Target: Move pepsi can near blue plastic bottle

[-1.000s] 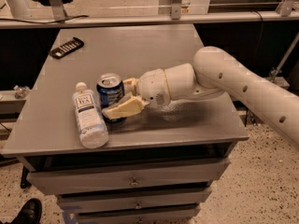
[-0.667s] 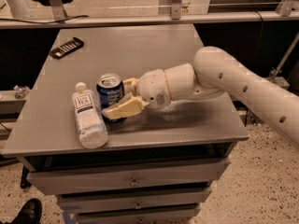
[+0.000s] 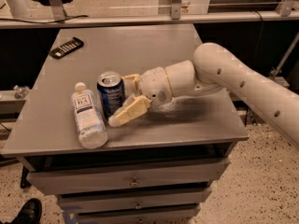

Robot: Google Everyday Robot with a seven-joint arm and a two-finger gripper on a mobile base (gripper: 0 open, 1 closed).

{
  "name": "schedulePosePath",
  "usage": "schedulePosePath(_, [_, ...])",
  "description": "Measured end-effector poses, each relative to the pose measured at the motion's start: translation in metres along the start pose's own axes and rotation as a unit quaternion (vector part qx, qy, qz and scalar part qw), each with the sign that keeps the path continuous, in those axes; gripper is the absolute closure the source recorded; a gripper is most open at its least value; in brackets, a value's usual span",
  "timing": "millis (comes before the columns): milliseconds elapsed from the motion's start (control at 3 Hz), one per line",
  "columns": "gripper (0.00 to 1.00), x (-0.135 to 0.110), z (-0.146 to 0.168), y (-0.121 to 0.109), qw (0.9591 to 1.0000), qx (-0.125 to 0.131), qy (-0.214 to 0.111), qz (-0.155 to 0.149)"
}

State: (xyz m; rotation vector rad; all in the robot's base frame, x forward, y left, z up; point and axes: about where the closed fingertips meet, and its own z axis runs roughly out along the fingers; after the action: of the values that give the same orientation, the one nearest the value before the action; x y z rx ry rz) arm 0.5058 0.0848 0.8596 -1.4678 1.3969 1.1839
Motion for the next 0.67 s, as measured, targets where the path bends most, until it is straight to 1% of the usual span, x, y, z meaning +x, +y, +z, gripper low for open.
schedulePosePath(333, [0.00, -0.003, -0.008, -0.004, 0.9981, -0.061, 0.006, -0.007])
schedulePosePath(667, [0.00, -0.009, -0.033, -0.009, 0.9962, -0.085, 0.012, -0.014])
